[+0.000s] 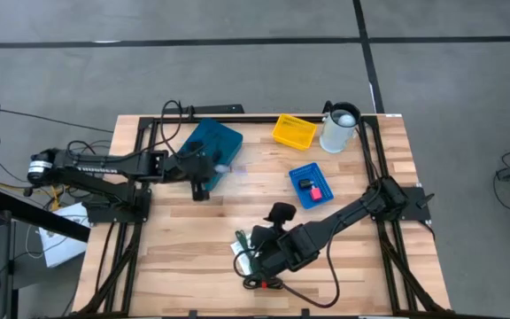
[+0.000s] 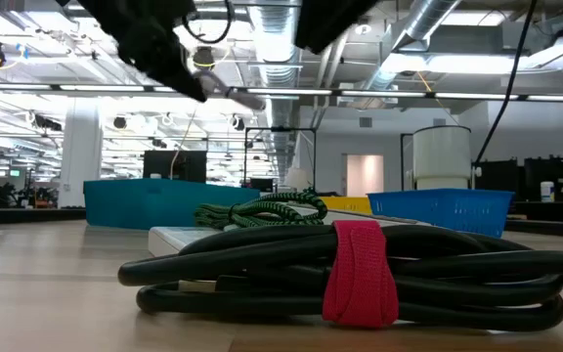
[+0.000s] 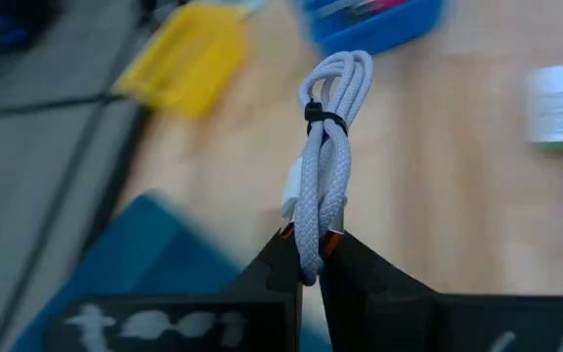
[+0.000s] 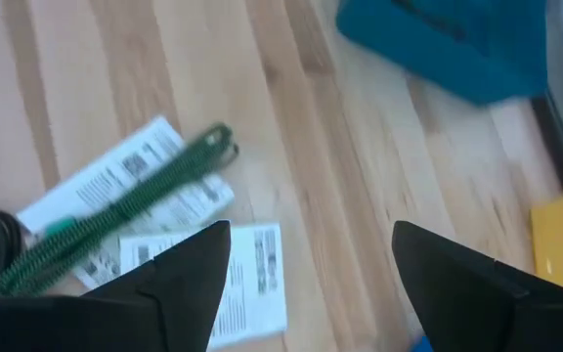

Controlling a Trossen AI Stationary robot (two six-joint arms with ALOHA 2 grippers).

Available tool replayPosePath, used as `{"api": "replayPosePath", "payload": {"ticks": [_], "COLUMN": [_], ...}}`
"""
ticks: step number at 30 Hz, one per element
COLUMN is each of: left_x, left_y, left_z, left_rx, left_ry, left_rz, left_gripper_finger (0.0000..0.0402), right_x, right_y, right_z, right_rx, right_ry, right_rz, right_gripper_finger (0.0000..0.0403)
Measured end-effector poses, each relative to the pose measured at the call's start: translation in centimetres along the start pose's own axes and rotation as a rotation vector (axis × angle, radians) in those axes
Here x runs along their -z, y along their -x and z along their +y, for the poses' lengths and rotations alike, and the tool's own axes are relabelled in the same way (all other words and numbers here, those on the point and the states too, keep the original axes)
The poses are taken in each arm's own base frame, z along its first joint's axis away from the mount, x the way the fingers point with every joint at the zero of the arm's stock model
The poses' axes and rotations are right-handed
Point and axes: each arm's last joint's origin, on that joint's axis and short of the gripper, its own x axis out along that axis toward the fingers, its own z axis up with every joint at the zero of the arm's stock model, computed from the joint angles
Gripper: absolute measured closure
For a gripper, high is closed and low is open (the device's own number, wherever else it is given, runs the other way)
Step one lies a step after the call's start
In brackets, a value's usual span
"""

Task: Pick and place items into bin
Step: Put the purple charger cable into the dark blue bin

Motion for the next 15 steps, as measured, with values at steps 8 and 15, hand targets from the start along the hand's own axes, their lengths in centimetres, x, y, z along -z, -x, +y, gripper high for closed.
{"api": "replayPosePath", "payload": {"ticks": [8, 15], "left_x": [1.9, 2.6], "left_y": [-0.3, -0.4], "left_z": [2.9, 4.5], "left_rx": [-0.334, -0.405], "left_ry": [0.109, 0.215], "left_rz": [0.194, 0.232], "left_gripper_finger": [0.0391, 0.0389], "right_x": [1.1, 1.0], "right_y": [0.5, 0.6], "right_z": [0.1, 0.3], "right_rx": [0.022, 0.014], "right_ry": [-0.107, -0.147], "right_rz": [0.071, 0.059], "right_gripper_finger": [0.0121, 0.0121]}}
